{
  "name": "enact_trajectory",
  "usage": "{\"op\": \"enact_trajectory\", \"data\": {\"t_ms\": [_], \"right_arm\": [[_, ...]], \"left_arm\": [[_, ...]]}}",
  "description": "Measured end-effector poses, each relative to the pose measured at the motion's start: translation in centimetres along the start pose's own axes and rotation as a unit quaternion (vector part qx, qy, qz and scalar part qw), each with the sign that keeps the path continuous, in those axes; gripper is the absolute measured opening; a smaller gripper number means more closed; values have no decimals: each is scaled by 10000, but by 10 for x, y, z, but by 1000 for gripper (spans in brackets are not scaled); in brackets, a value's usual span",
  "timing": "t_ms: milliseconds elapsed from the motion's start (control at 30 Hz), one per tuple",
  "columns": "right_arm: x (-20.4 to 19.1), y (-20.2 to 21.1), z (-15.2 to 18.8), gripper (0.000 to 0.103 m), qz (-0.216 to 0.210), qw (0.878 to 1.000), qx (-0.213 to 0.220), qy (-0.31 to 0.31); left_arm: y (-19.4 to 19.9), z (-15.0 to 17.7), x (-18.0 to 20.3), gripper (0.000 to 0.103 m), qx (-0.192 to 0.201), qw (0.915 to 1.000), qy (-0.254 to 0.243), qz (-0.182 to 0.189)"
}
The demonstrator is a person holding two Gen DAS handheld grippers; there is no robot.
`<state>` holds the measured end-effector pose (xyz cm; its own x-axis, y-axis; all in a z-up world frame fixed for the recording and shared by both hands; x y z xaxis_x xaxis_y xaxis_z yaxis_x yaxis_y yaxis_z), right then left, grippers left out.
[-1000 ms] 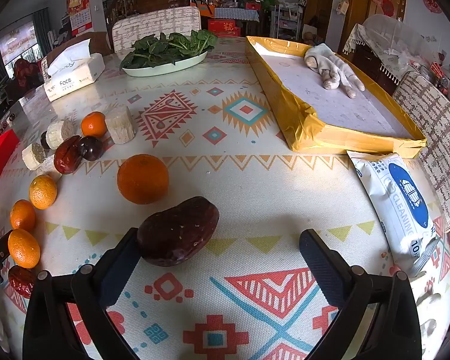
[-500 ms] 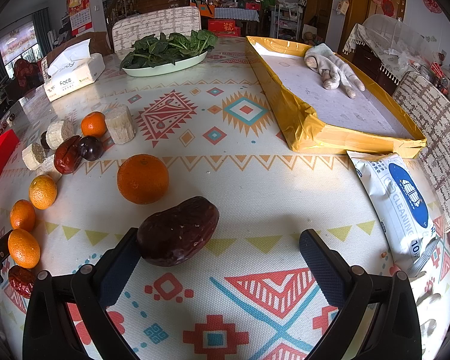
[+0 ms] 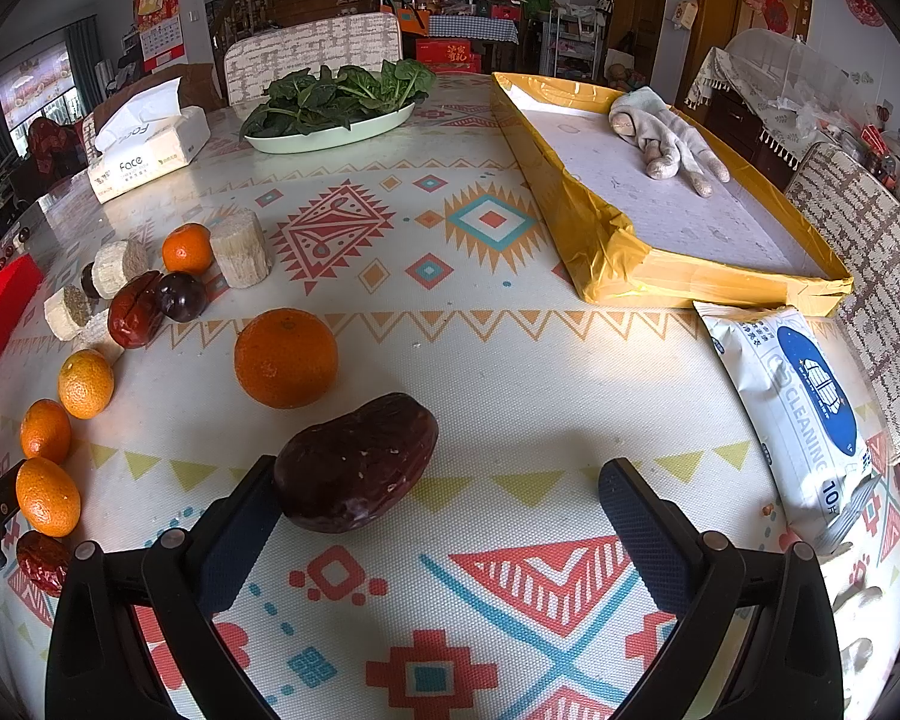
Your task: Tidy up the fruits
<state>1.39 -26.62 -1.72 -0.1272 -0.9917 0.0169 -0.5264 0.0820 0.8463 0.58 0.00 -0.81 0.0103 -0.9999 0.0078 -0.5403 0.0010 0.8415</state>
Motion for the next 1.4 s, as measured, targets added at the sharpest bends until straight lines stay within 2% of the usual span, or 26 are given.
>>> {"op": "enact_trajectory", "data": {"t_ms": [433,567,800,867,1100,1167,1200,1267,1400], "right_arm": [[0,1,0,103,-11,10000,-5,-53],[-2,0,-5,103,41,9996,-245,-126],[1,2,-2,103,103,9993,-298,-185],[0,4,1,103,132,9991,-320,-247],[-3,8,6,103,5,9992,-392,-13],[-4,10,8,103,31,9994,-347,-26],[-4,10,9,103,10,9996,-283,0],[-3,15,11,103,-120,9996,-240,-42],[2,43,15,102,-612,9977,190,-235]], "left_arm": [[0,0,0,103,0,10000,0,0],[0,0,0,103,0,10000,0,0],[0,1,2,103,-43,10000,61,-42],[3,1,3,103,-196,9998,-8,9],[7,8,4,103,-321,9988,-296,207],[12,11,4,100,-298,9982,-279,433],[19,14,3,93,-243,9976,-235,605],[36,16,1,87,-3,9977,-264,631],[87,21,-12,87,874,9921,-292,853]]}}
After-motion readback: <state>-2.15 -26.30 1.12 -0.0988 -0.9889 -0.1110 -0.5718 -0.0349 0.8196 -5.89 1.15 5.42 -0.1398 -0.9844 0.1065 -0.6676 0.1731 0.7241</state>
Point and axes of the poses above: each gripper's, at about its wrist camera, not at the fingertips, and y roughly against the way its jaws point, x to its right, z to its underside, the point moved 1 cm from there along -y, roughly the way its jaws point, and after that the axes turned 3 degrees about -x, right-handed, at the moved point
